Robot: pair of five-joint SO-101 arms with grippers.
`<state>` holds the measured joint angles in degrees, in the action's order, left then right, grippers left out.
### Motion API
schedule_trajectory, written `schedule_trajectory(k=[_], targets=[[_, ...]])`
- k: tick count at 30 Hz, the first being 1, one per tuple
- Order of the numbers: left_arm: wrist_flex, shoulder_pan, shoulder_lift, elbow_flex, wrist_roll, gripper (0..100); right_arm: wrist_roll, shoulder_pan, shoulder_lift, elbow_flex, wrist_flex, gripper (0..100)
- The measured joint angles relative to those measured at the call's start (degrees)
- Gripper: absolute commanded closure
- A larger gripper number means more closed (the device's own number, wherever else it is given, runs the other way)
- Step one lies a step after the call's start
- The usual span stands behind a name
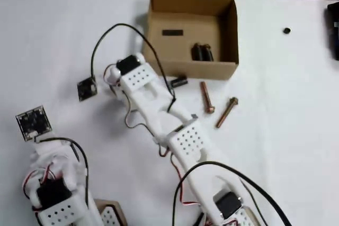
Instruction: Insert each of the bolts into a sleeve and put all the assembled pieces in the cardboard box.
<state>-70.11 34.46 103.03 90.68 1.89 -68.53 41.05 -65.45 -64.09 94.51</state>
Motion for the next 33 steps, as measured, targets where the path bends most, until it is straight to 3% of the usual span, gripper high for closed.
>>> schedule_trajectory(k=[5,14,17,19,25,29,33], targets=[[0.0,0.0,0.0,0.0,0.0,98,0.0,-0.09,-1.41,-2.73,-0.7,98.7],[0.0,0.0,0.0,-0.09,0.0,98,0.0,-0.35,-1.85,-6.24,0.0,98.0],[-1.05,-0.26,0.0,-1.93,0.18,98,3.52,-1.14,-1.85,-10.81,0.44,98.0],[-2.2,-4.31,0.09,-5.54,1.49,98,8.88,-2.73,-0.88,-15.03,0.44,98.0],[1.41,-25.14,-4.04,-9.85,8.35,98,25.76,-11.78,4.57,-24.53,1.58,97.9],[7.12,-32.62,-15.91,-16.97,14.42,98,35.25,-18.99,9.32,-28.48,5.45,97.9],[6.59,-39.21,-35.16,-30.51,20.31,98,39.82,-23.82,14.95,-28.57,5.89,97.9]])
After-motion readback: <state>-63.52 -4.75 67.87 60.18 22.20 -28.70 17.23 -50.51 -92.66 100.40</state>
